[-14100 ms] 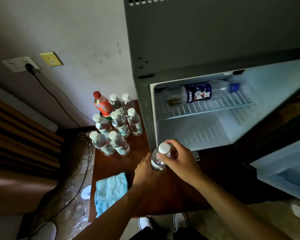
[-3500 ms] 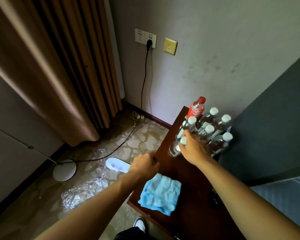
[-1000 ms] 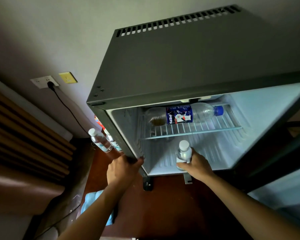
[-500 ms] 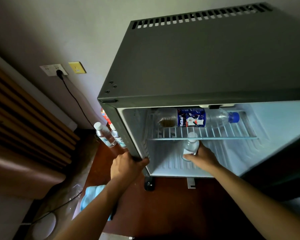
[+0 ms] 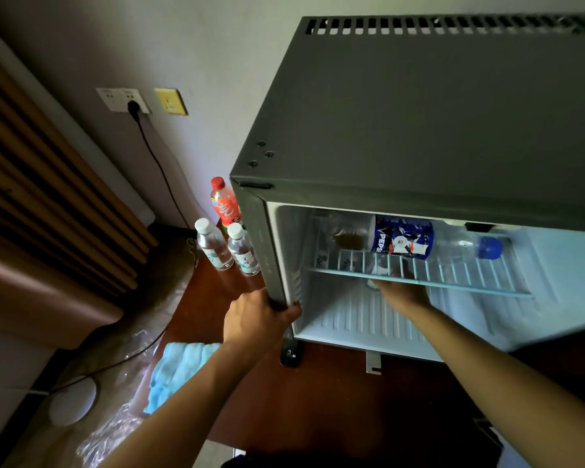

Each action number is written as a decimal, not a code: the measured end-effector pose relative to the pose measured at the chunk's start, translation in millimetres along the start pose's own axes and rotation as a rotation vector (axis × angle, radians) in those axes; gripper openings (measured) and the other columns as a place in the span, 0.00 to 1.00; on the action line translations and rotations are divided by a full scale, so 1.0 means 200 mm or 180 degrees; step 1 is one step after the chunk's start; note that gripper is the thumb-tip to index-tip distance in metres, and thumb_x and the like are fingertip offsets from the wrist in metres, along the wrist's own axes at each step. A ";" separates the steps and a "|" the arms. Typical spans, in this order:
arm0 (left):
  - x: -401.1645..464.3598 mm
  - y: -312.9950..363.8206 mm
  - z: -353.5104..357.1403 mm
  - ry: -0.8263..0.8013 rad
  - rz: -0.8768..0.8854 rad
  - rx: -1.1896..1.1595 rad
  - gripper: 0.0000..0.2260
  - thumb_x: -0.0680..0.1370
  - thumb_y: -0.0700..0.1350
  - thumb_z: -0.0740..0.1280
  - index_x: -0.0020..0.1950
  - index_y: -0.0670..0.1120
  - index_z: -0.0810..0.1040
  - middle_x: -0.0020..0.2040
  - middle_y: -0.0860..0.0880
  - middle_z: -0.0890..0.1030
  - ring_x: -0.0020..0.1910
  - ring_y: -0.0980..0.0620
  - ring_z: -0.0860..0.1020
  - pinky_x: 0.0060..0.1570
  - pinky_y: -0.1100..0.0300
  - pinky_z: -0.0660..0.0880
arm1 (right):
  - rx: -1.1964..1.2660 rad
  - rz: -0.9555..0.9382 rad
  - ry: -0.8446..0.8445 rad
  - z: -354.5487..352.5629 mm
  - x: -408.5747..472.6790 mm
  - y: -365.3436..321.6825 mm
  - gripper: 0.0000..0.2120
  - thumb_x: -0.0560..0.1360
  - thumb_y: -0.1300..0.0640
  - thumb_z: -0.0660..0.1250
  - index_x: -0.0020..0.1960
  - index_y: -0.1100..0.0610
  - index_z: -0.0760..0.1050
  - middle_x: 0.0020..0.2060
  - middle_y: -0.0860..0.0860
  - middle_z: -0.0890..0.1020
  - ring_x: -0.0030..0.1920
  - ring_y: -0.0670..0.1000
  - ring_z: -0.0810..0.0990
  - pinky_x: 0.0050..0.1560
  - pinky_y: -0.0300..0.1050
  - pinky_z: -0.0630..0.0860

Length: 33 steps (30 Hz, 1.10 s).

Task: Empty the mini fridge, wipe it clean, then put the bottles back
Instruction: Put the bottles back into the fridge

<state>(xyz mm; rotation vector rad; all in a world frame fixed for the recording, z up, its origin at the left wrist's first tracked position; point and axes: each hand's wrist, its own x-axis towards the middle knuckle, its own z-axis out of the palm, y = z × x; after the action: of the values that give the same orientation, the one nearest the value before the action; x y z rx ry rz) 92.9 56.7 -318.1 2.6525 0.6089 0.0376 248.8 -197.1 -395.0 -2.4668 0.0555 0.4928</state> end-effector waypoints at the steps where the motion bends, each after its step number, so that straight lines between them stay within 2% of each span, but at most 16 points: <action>1: 0.00 0.00 0.00 -0.0024 0.0005 -0.0010 0.22 0.68 0.69 0.67 0.48 0.54 0.84 0.43 0.51 0.85 0.41 0.47 0.82 0.25 0.65 0.59 | -0.0008 -0.0036 0.0004 0.00 0.02 -0.01 0.14 0.77 0.44 0.67 0.45 0.55 0.73 0.36 0.52 0.77 0.33 0.52 0.76 0.31 0.42 0.70; 3: 0.00 0.00 0.00 -0.0075 0.0000 -0.0014 0.22 0.68 0.69 0.67 0.50 0.55 0.84 0.43 0.51 0.85 0.41 0.47 0.82 0.28 0.61 0.63 | -0.0055 -0.0089 0.0082 0.00 0.05 -0.03 0.12 0.78 0.49 0.66 0.43 0.57 0.71 0.34 0.53 0.75 0.31 0.51 0.73 0.29 0.42 0.69; 5: 0.00 0.00 0.00 -0.0124 -0.0021 -0.0035 0.21 0.69 0.69 0.67 0.50 0.55 0.84 0.43 0.51 0.85 0.41 0.46 0.82 0.31 0.60 0.64 | -0.0050 -0.0066 0.0172 0.01 0.07 -0.03 0.14 0.79 0.51 0.64 0.38 0.56 0.68 0.30 0.51 0.72 0.28 0.50 0.70 0.27 0.41 0.67; 9: 0.00 -0.01 0.00 -0.0152 0.0015 -0.0086 0.21 0.69 0.69 0.67 0.50 0.55 0.84 0.43 0.52 0.85 0.41 0.48 0.82 0.29 0.62 0.63 | 0.0046 -0.0098 0.0126 0.00 0.09 -0.04 0.15 0.78 0.49 0.66 0.36 0.54 0.68 0.31 0.51 0.74 0.32 0.51 0.75 0.30 0.40 0.69; 12: 0.00 -0.02 0.01 -0.0151 0.0090 -0.0085 0.21 0.70 0.68 0.67 0.52 0.54 0.84 0.45 0.51 0.85 0.41 0.48 0.82 0.27 0.63 0.62 | 0.0053 -0.0059 0.0016 -0.01 0.10 -0.06 0.17 0.79 0.52 0.65 0.34 0.54 0.67 0.29 0.51 0.71 0.30 0.50 0.72 0.30 0.40 0.68; 14: 0.00 -0.03 0.00 -0.0112 0.0129 -0.0123 0.22 0.70 0.68 0.67 0.52 0.55 0.84 0.46 0.52 0.85 0.41 0.49 0.82 0.25 0.67 0.59 | 0.0031 -0.0028 -0.0052 -0.01 0.09 -0.07 0.17 0.80 0.51 0.63 0.34 0.55 0.66 0.29 0.51 0.70 0.30 0.48 0.70 0.32 0.41 0.69; 17: 0.01 -0.02 0.00 -0.0091 0.0152 -0.0167 0.22 0.68 0.69 0.66 0.52 0.56 0.83 0.45 0.52 0.85 0.42 0.48 0.82 0.25 0.67 0.58 | -0.0127 0.0105 -0.0037 -0.02 0.05 -0.08 0.14 0.80 0.49 0.61 0.40 0.56 0.67 0.32 0.53 0.72 0.31 0.51 0.72 0.33 0.44 0.71; 19: 0.01 -0.02 -0.01 -0.0104 0.0144 -0.0155 0.21 0.68 0.70 0.67 0.50 0.56 0.83 0.44 0.53 0.85 0.37 0.52 0.81 0.25 0.68 0.57 | -0.0215 0.0235 0.0004 -0.03 0.00 -0.09 0.12 0.80 0.47 0.60 0.46 0.56 0.68 0.35 0.55 0.75 0.33 0.54 0.75 0.31 0.45 0.71; 21: 0.01 -0.03 -0.01 -0.0166 0.0164 -0.0098 0.21 0.69 0.71 0.66 0.49 0.57 0.84 0.42 0.54 0.85 0.27 0.60 0.72 0.24 0.69 0.57 | -0.0449 0.0331 -0.0073 -0.03 -0.07 -0.11 0.12 0.79 0.46 0.58 0.47 0.55 0.70 0.35 0.54 0.76 0.34 0.54 0.77 0.32 0.45 0.73; 22: 0.01 -0.04 -0.01 -0.0217 0.0174 -0.0073 0.21 0.70 0.71 0.66 0.49 0.57 0.83 0.41 0.55 0.84 0.25 0.62 0.67 0.25 0.68 0.57 | -0.0590 0.0351 -0.0167 -0.02 -0.10 -0.11 0.11 0.79 0.47 0.58 0.46 0.54 0.71 0.36 0.53 0.76 0.34 0.53 0.77 0.35 0.45 0.75; 23: 0.00 -0.04 -0.01 -0.0277 0.0195 -0.0079 0.20 0.71 0.71 0.65 0.49 0.57 0.83 0.41 0.55 0.84 0.25 0.63 0.67 0.25 0.68 0.59 | -0.0694 0.0365 -0.0251 -0.01 -0.13 -0.10 0.11 0.79 0.48 0.58 0.47 0.55 0.71 0.37 0.53 0.77 0.37 0.53 0.78 0.38 0.46 0.76; 25: -0.01 -0.06 -0.02 -0.0380 0.0286 -0.0192 0.19 0.73 0.70 0.65 0.51 0.58 0.82 0.43 0.57 0.84 0.31 0.61 0.74 0.29 0.65 0.66 | -0.0743 0.0394 -0.0333 0.02 -0.20 -0.10 0.12 0.78 0.49 0.59 0.48 0.57 0.74 0.41 0.54 0.80 0.41 0.54 0.80 0.44 0.47 0.78; 27: -0.04 -0.08 -0.02 -0.0430 0.0327 -0.0277 0.16 0.75 0.66 0.65 0.50 0.56 0.81 0.43 0.56 0.84 0.40 0.53 0.81 0.35 0.59 0.71 | -0.0664 0.0409 -0.0373 0.08 -0.28 -0.11 0.13 0.78 0.50 0.60 0.46 0.58 0.76 0.38 0.54 0.82 0.39 0.53 0.82 0.47 0.48 0.79; 30: -0.09 -0.16 -0.01 -0.0644 0.0314 -0.0206 0.09 0.76 0.57 0.65 0.43 0.53 0.77 0.41 0.53 0.83 0.43 0.47 0.81 0.39 0.56 0.73 | -0.0593 0.0394 -0.0507 0.20 -0.40 -0.16 0.11 0.78 0.50 0.61 0.44 0.55 0.76 0.36 0.52 0.82 0.36 0.51 0.82 0.43 0.45 0.78; 33: -0.10 -0.27 -0.02 -0.0802 0.0146 -0.0222 0.09 0.75 0.57 0.65 0.38 0.55 0.73 0.41 0.55 0.82 0.42 0.48 0.80 0.37 0.59 0.68 | -0.0502 0.0452 -0.0660 0.32 -0.52 -0.23 0.08 0.78 0.51 0.60 0.44 0.52 0.75 0.32 0.51 0.83 0.29 0.48 0.83 0.36 0.44 0.81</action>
<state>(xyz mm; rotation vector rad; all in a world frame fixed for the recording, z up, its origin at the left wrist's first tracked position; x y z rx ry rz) 51.3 94.0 -335.5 2.5488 0.4547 -0.2536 138.3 -130.1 -378.1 -2.5613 0.1113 0.8409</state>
